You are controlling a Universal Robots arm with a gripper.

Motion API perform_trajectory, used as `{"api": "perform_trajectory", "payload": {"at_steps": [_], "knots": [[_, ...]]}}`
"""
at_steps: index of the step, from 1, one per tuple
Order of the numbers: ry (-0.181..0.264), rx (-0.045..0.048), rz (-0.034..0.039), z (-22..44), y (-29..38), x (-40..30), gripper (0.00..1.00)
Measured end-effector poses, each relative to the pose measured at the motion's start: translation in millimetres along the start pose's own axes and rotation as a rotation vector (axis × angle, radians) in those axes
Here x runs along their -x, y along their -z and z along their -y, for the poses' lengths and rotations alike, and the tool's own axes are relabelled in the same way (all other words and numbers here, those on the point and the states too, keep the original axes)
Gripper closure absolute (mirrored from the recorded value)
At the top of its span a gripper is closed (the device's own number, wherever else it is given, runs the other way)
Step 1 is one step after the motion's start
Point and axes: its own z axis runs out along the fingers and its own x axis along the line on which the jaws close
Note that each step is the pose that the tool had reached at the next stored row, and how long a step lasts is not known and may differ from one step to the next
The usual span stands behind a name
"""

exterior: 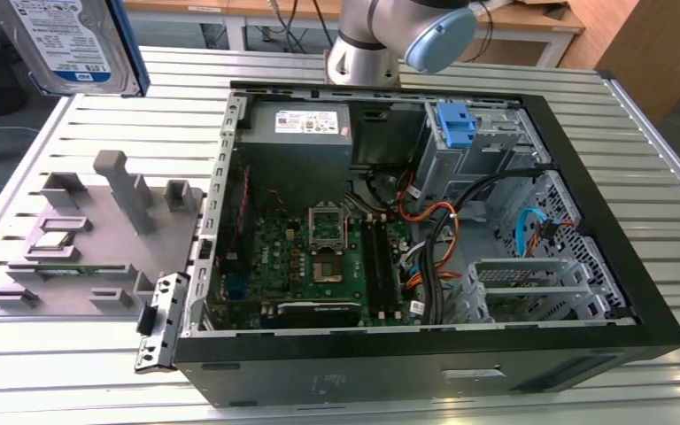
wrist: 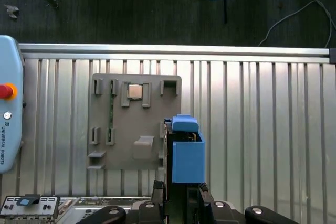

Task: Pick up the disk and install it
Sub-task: 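Pick up the disk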

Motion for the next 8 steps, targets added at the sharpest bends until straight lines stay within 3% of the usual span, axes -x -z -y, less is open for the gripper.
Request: {"api": "perform_trajectory", "payload": {"at_steps": [8], "knots": [[0.000, -0.0003, 0.0001, 0.3, 2.7, 0.0, 0.65]]}}
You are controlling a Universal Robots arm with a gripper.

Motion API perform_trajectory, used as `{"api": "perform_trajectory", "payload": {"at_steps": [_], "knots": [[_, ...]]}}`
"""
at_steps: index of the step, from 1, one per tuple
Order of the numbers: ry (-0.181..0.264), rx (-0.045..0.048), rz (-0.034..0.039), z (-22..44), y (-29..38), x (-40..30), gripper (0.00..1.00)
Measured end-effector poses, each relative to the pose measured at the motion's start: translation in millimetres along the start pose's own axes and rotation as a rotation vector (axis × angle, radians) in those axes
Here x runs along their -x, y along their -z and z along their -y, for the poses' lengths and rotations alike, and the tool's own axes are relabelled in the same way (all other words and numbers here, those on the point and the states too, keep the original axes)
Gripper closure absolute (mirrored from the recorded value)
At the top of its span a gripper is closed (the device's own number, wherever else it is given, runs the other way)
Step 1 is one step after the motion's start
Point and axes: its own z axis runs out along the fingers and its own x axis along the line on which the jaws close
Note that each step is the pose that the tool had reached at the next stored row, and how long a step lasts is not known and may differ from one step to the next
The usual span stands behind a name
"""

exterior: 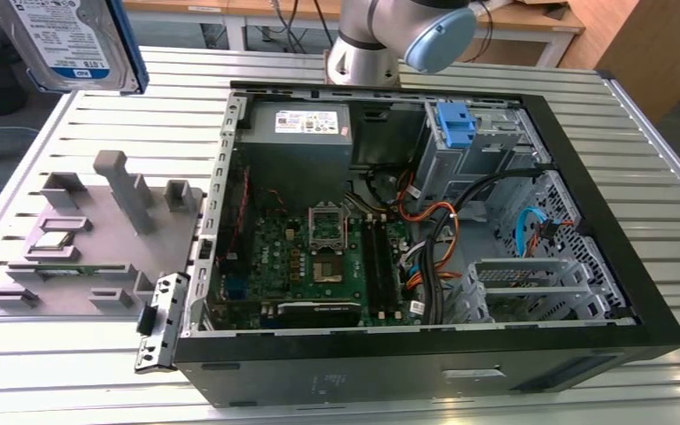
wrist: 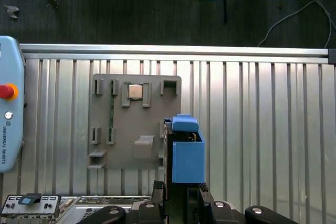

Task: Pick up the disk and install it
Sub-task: 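Pick up the disk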

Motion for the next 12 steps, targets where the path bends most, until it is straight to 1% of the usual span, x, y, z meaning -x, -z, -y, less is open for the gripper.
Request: {"api": "perform_trajectory", "payload": {"at_steps": [3, 6, 12], "knots": [[0.000, 0.0001, -0.0001, 3.3, 0.2, 0.1, 0.65], [0.000, 0.0001, 0.0000, 8.1, 0.3, 0.1, 0.65], [0.000, 0.0001, -0.0001, 19.3, 0.7, 0.2, 0.65]]}}
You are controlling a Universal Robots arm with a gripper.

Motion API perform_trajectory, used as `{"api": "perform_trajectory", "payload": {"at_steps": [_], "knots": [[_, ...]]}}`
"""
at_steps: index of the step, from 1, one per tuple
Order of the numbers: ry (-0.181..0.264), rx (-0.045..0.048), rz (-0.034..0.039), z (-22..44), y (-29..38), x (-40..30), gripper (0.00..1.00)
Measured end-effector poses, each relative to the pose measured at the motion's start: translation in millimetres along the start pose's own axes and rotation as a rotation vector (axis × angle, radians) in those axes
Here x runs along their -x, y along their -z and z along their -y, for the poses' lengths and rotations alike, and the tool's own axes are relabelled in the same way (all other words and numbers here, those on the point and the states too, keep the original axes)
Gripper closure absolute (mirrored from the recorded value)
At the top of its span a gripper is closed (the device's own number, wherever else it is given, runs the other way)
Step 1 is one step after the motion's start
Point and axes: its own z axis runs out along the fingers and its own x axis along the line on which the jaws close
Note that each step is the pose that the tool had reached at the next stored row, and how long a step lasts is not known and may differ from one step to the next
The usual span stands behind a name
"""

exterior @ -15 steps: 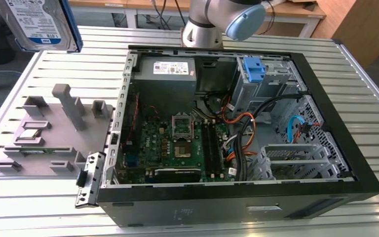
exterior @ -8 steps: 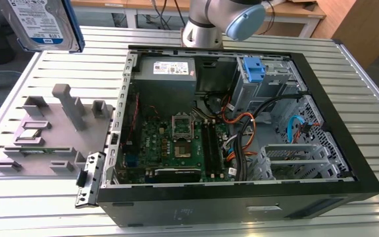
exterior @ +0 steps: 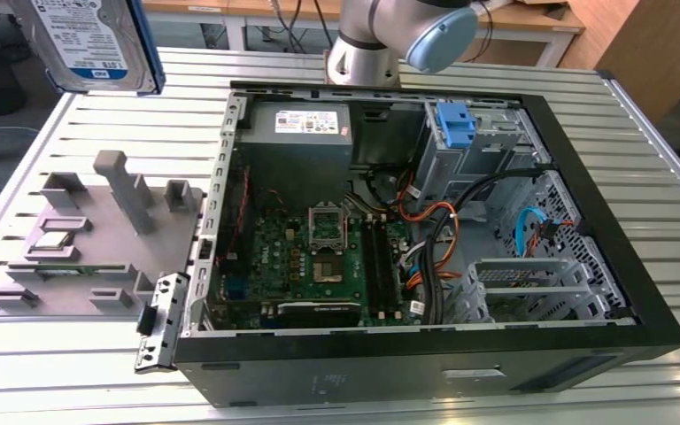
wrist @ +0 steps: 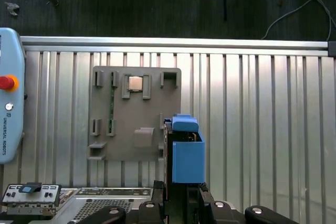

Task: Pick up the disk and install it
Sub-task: 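Pick up the disk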

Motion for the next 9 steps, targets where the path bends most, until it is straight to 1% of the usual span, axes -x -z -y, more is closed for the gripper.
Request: {"api": "perform_trajectory", "payload": {"at_steps": [6, 9], "knots": [[0.000, -0.0001, 0.0000, 14.9, 0.4, 0.1, 0.65], [0.000, 0.0001, -0.0001, 24.0, 0.7, 0.2, 0.65]]}}
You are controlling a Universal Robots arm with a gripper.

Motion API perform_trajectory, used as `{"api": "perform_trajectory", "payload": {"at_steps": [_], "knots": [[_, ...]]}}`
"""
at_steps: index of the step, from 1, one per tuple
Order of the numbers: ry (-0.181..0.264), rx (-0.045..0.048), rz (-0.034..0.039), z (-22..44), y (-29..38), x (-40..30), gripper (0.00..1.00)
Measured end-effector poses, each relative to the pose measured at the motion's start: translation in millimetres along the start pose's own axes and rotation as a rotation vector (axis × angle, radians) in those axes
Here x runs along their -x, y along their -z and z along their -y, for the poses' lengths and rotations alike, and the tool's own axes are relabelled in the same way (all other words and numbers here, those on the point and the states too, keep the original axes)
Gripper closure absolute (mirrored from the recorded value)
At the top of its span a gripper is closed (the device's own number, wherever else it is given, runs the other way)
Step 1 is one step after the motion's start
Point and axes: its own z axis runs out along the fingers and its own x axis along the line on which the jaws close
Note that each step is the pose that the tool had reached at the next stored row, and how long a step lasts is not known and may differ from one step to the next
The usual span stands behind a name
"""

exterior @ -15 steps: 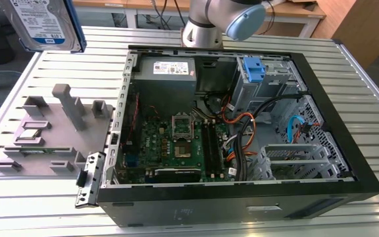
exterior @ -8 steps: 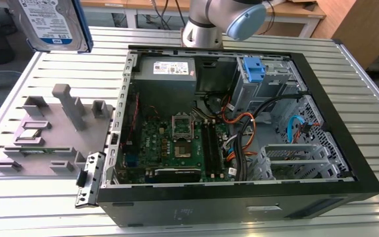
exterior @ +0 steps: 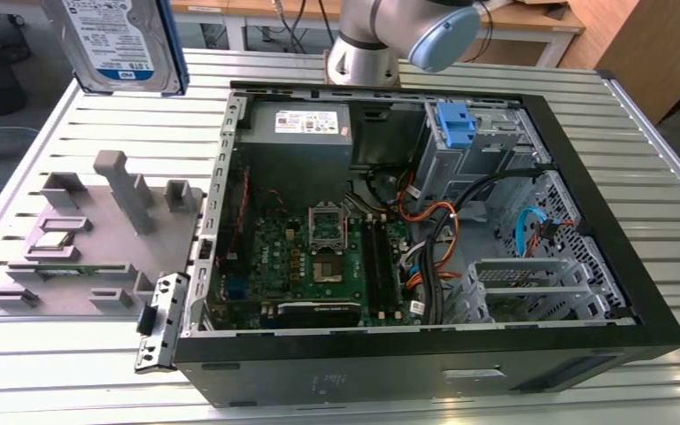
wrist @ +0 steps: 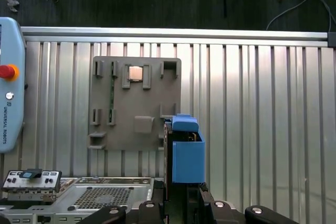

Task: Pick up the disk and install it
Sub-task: 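Pick up the disk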

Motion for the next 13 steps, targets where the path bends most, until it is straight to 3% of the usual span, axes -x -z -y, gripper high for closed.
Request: {"api": "perform_trajectory", "payload": {"at_steps": [13], "knots": [[0.000, 0.0001, 0.0000, 41.6, 1.2, 0.3, 0.65]]}}
